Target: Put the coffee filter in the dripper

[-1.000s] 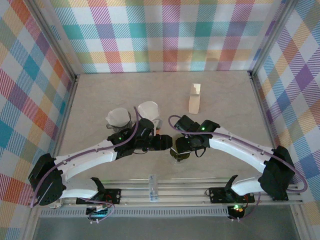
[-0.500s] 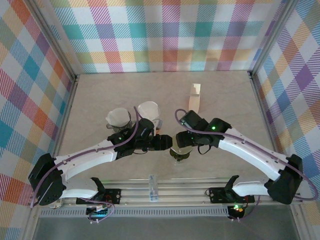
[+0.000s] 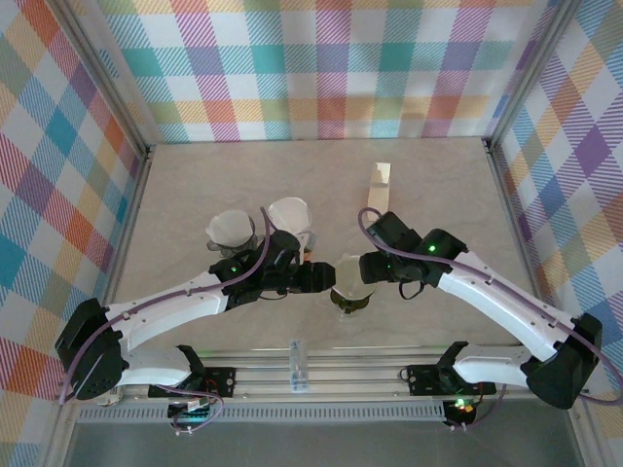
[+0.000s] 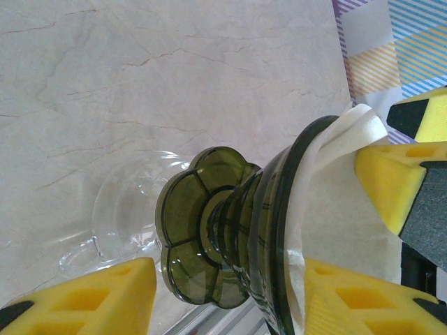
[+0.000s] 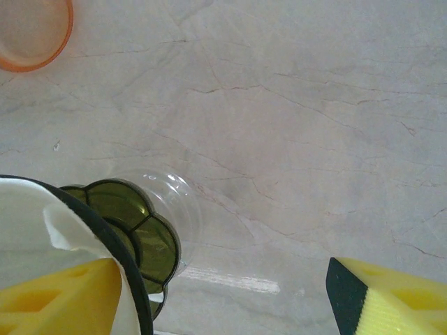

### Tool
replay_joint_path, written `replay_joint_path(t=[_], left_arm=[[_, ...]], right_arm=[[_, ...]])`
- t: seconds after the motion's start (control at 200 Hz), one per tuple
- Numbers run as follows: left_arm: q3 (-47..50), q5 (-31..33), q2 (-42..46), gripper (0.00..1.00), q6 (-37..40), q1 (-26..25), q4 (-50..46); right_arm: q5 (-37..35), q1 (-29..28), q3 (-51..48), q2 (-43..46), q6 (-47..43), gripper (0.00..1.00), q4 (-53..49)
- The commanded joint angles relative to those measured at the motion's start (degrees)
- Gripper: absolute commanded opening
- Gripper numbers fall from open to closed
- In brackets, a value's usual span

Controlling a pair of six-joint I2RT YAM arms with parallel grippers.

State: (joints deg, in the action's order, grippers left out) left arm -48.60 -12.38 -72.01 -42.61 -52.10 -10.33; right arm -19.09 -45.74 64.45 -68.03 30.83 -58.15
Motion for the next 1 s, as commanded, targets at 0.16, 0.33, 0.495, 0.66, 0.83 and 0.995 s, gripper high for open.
replay_joint_path(t=[0.16, 0.33, 0.495, 0.66, 0.83, 0.995], left_arm=[[0.37, 0.37, 0.03, 0.53, -0.22, -0.55, -0.31], [0.27, 0.49, 0.20, 0.54, -0.24, -0.59, -0.06], [1.04, 1.13, 1.48, 0.61, -0.61, -0.55, 1.30], [1.26, 1.43, 2.83, 0.69, -0.63, -0.55, 2.04], [1.29, 1.24, 4.20, 0.75, -0.70, -0.55, 2.80], [1.27, 2.98, 7.61, 0.81, -0.60, -0.55, 1.32]], right_arm=[[2.51, 0.21, -0.11, 2.31, -2.11, 0.79, 2.60], [3.86, 0.21, -0.71, 6.02, -3.82, 0.80, 6.48], [4.44, 0.23, -2.64, 9.12, -3.33, 0.80, 9.22], [3.80, 0.18, -3.19, 10.10, -2.92, 0.80, 9.45], [3.23, 0.22, -2.84, 11.24, -2.75, 0.81, 9.63], [2.10, 0.19, -2.90, 12.96, -2.46, 0.81, 10.04]])
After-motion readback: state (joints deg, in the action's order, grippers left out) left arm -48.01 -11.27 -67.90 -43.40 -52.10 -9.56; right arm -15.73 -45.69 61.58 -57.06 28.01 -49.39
